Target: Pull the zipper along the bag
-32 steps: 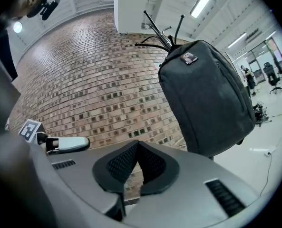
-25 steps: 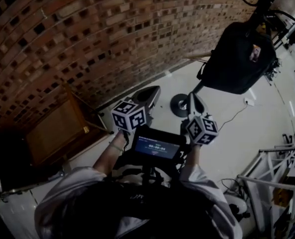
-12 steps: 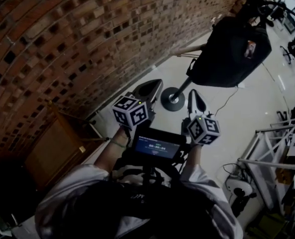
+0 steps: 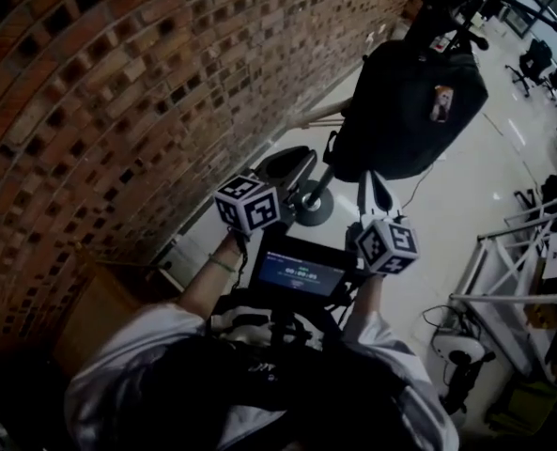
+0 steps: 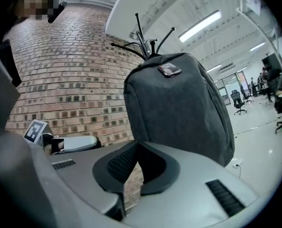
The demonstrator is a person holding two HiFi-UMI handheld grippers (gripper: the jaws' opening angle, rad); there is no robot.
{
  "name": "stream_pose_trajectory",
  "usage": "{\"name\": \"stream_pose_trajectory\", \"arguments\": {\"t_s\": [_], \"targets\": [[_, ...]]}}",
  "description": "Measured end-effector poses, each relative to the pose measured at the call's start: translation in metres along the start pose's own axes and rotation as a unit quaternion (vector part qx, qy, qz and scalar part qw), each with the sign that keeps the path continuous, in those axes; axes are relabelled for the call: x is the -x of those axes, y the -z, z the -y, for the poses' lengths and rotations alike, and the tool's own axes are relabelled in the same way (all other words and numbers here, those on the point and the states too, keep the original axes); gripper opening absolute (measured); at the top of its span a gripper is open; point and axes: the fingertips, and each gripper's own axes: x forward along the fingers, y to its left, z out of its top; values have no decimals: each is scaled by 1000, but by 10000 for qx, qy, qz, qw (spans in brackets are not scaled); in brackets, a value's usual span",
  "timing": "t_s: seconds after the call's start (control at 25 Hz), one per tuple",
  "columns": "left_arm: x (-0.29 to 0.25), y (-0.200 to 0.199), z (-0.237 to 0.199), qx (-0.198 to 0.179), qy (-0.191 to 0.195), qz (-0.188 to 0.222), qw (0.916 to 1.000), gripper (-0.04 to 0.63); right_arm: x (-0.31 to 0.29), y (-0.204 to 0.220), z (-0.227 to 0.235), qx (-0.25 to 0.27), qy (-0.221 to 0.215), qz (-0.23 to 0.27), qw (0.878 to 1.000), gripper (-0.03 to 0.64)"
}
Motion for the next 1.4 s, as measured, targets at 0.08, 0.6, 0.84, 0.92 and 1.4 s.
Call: {"name": "stream_pose_trajectory", "arguments": {"t_s": [0.08,0.6,0.84,0.92,1.4], "targets": [[-17,4,-6,54,79,-94,9999,78,-1,-10,10,-89,130,87,9998,-8],[-81,-1,-15,3261,2089,-331,9214,105,3,-26,48,-88,921,197,9955,-8],[-92,-8,-27,3786,2784,-741,8796,107,-8,-31,46,-116,1537,355,9874,-8],[-93,-11,-26,3910,3021,-852,8652,107,-11,-31,43,-96,1688,352,9850,-8],[-105,-6,-23,4886,3951,-1375,7657,107,2,-28,34,-42,2727,721,9594,-8]]}}
